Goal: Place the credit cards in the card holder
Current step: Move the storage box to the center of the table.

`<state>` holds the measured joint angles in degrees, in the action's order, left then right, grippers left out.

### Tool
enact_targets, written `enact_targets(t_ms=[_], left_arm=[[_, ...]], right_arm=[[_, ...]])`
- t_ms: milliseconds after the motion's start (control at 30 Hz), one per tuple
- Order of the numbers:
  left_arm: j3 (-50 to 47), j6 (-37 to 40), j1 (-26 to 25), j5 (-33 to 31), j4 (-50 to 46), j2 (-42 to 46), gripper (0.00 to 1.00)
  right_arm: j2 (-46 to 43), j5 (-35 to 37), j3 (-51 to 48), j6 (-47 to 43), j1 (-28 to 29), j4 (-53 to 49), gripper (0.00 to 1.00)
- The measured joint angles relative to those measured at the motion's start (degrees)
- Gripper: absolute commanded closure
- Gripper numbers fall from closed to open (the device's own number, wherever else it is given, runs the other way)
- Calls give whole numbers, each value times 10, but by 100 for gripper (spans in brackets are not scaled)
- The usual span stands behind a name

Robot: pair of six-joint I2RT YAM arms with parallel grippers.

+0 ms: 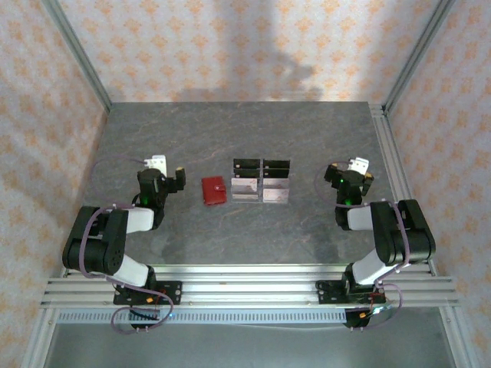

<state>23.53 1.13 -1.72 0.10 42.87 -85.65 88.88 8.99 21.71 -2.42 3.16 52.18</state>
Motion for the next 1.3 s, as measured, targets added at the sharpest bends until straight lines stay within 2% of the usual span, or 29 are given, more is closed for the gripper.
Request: enact_targets(t_ms=[233, 367, 533, 633, 700, 800, 1000, 1167, 1300], left_arm=[[4, -1, 0, -1, -11, 1, 0], [73, -7, 7, -3, -136, 20, 0], [193, -23, 14, -5, -281, 71, 0], [220, -52, 14, -5, -336, 109, 0], [224, -82, 13, -5, -376, 137, 0], [237, -134, 3, -5, -453, 171, 0], [275, -224, -69, 16, -570, 225, 0], [275, -289, -144, 25, -597, 243, 0], [275, -326, -181, 30, -582, 204, 0]], right_arm=[[0, 0, -1, 0, -1, 2, 1], [-22, 3, -21, 2, -1, 3, 1], [-148, 29, -14, 4, 21, -84, 1], [-232, 26, 37, 47, 24, -192, 1], [-270, 2, 90, 84, 20, -264, 1], [-301, -80, 162, 138, 17, -339, 1], [-299, -252, 258, 213, 59, -512, 9], [-278, -315, 268, 251, 95, -636, 13], [-236, -336, 264, 274, 124, -689, 15]])
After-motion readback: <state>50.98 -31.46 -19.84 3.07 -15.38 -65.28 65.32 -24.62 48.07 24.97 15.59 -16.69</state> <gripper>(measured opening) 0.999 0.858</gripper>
